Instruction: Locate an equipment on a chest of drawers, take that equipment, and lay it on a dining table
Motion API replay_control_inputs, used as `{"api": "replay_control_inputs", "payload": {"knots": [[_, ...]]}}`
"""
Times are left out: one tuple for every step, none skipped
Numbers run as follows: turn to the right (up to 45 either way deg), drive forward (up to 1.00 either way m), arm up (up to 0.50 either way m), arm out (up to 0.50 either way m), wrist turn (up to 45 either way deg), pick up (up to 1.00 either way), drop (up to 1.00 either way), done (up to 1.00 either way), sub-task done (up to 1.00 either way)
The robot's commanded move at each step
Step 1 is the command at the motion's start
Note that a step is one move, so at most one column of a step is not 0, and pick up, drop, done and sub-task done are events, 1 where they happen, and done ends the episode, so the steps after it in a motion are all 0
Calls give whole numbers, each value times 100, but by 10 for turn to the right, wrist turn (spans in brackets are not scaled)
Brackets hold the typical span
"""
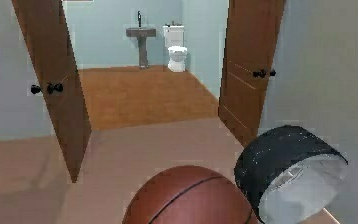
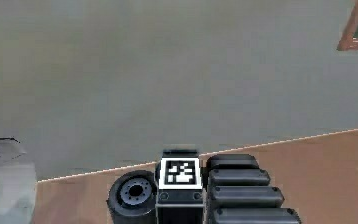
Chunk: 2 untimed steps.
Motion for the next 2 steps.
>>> {"api": "replay_control_inputs", "payload": {"knots": [[0, 70, 0, 0, 0, 0, 0, 0, 0], [-450, 0, 0, 0, 0, 0, 0, 0, 0]]}}
